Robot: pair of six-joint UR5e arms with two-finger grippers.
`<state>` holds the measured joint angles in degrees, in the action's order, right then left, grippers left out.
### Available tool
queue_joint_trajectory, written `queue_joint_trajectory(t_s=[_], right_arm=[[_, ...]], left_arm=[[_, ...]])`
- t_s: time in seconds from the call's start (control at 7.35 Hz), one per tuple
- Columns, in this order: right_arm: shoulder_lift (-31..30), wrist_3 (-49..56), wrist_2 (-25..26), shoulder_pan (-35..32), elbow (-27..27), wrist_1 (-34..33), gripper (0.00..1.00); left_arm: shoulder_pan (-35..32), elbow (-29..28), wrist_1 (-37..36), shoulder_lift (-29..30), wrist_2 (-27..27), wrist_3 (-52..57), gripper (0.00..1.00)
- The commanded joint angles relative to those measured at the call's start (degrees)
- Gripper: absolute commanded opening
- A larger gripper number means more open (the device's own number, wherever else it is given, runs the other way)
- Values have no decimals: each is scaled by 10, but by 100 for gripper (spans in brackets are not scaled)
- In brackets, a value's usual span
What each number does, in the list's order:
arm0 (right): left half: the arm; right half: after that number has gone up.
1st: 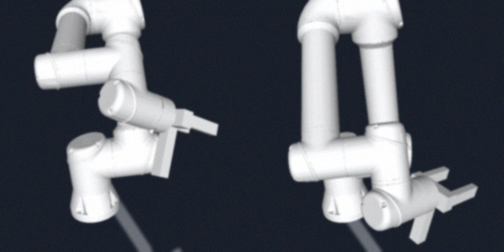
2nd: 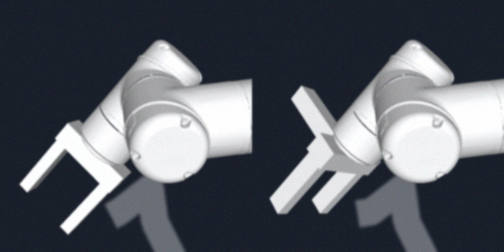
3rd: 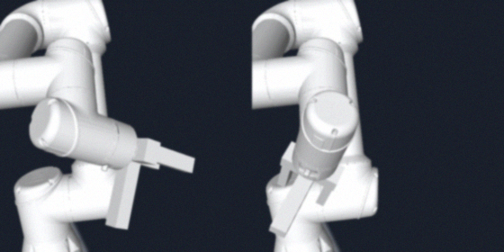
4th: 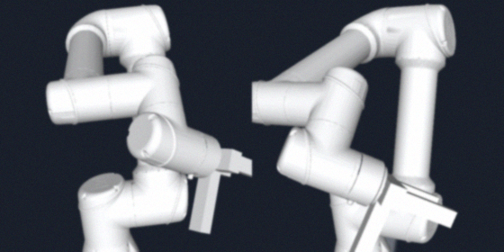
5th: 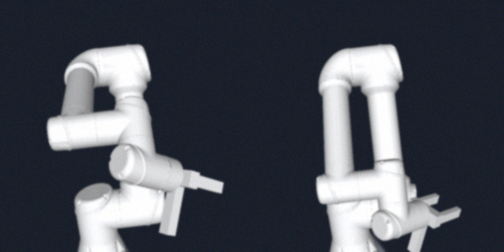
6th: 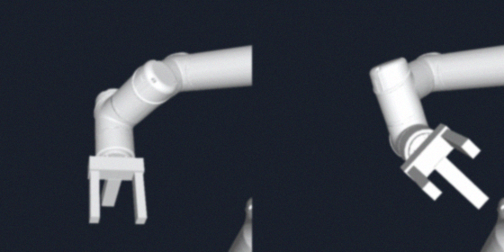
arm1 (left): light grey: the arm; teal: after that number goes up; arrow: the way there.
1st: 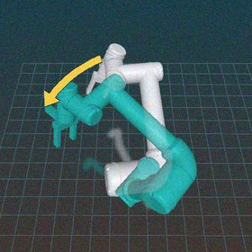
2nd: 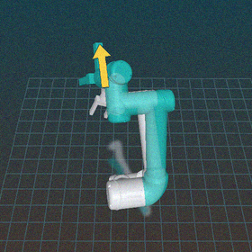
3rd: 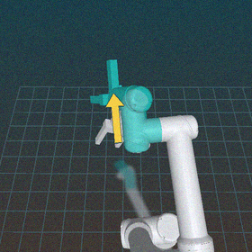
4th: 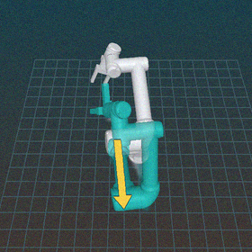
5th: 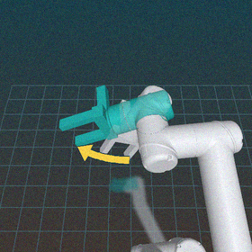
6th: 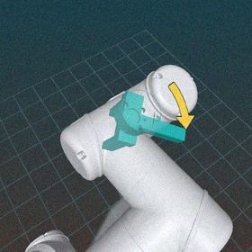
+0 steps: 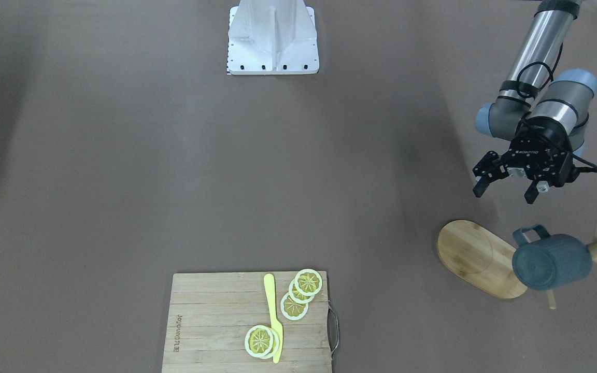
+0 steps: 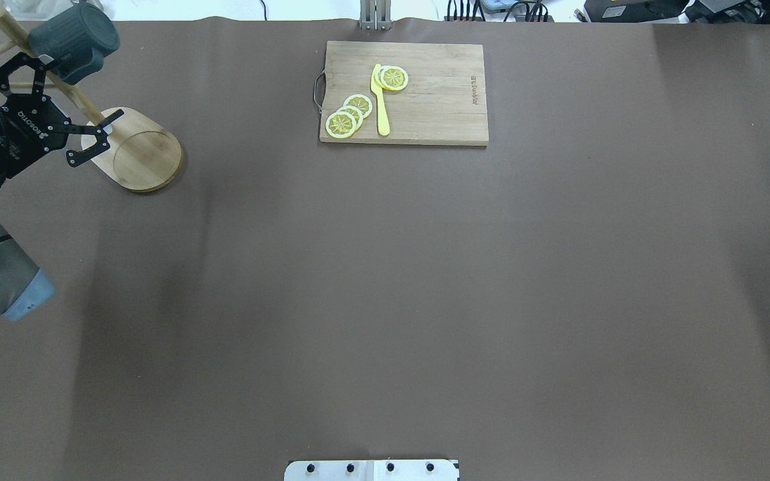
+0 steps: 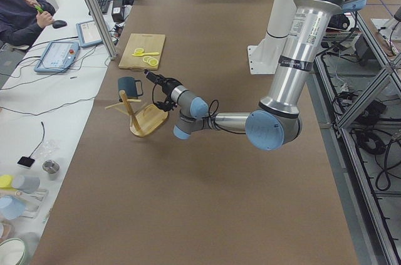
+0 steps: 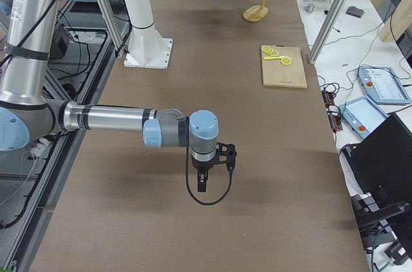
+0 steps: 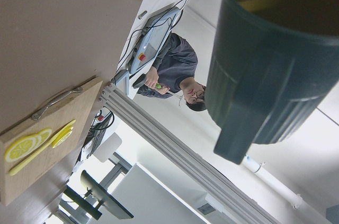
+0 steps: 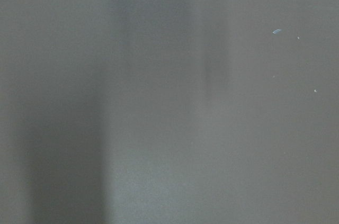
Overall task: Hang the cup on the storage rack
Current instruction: 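Lower the mug handle onto a peg of the wooden stand, then open the left gripper and pull it back from the hung mug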
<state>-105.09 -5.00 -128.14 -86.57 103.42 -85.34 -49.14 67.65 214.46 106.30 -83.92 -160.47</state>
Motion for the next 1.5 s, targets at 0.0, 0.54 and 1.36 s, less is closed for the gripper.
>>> queue_joint_trajectory(t_s=[0.0, 0.54, 1.36], right_arm=[[1, 0, 0, 0, -2, 0, 100], [1, -2, 0, 0, -4, -1, 100], [1, -5, -1, 0, -5, -2, 100]], left_arm=[[1, 56, 0, -22, -12, 90, 99], [0, 110, -11, -29, -117, 427, 99], [-7, 151, -194, -88, -158, 1049, 99]])
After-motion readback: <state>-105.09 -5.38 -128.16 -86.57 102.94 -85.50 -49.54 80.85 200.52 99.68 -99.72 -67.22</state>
